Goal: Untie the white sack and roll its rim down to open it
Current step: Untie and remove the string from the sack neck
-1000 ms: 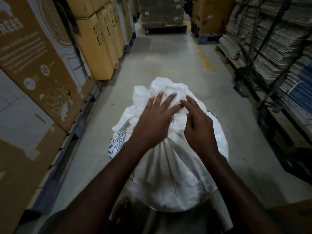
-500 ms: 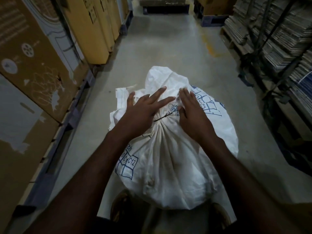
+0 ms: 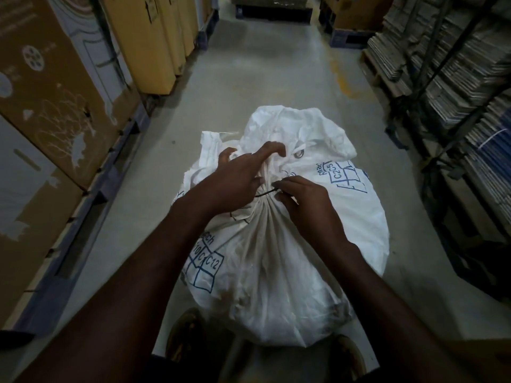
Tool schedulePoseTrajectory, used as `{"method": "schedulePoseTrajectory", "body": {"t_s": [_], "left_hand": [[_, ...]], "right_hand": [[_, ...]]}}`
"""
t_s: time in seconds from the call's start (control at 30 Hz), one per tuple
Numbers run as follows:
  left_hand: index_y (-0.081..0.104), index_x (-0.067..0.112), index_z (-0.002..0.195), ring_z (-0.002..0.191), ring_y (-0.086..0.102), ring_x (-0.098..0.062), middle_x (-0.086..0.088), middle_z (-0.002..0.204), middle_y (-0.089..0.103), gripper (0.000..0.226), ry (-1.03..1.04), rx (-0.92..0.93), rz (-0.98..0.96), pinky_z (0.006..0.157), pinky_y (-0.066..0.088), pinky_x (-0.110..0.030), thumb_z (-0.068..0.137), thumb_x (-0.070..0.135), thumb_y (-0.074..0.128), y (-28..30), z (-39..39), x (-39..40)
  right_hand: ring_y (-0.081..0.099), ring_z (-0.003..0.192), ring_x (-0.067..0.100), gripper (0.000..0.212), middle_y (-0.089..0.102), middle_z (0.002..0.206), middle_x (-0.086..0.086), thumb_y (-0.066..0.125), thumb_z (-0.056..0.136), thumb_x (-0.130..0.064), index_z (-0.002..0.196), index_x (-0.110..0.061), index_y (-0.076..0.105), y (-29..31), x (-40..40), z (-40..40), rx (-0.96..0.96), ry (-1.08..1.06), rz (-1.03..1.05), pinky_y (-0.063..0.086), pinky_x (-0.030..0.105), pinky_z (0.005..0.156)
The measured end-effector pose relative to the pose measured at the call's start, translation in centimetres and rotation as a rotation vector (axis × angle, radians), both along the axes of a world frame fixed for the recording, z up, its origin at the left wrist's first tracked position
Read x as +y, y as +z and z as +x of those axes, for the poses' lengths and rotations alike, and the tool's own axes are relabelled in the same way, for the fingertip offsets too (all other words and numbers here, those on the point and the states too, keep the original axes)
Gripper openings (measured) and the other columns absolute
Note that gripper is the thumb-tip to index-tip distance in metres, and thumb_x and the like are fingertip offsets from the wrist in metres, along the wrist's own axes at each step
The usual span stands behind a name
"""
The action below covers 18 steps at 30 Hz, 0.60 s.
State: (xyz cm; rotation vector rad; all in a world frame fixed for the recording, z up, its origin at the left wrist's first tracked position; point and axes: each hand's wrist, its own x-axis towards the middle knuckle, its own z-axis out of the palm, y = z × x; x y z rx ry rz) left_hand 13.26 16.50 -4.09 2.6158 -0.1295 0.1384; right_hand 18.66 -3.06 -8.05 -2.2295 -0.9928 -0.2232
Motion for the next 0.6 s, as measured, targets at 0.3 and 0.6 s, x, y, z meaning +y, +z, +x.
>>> {"method": "schedulePoseTrajectory", "body": {"t_s": [0.3,0.6], "left_hand": [[0.077,0.030,0.099,0.149,0.047,-0.012,0.010,0.180,0.015,0.019,0.011,0.053,0.132,0.128,0.004,-0.050,0.087,0.040,0.087,-1.5,0.6,0.3],[0.084,0.032,0.097,0.148,0.046,-0.010,0.016,0.179,0.017,0.012,0.187,0.029,0.255,0.128,0.003,-0.045,0.087,0.038,0.087,-2.5,1.7,-2.1]], "right_hand": [[0.072,0.090,0.011,0.032,0.077,0.100,-0.002,0.081,0.083,-0.004,0.110,-0.021,0.081,-1.1,0.6,0.5,0.142,-0.045,0.079,0.058,0.030,0.084],[0.075,0.086,0.011,0.026,0.081,0.096,0.000,0.079,0.081,-0.001,0.103,-0.015,0.083,-2.0,1.2,1.4,0.227,-0.114,0.117,0.058,0.023,0.082]]}}
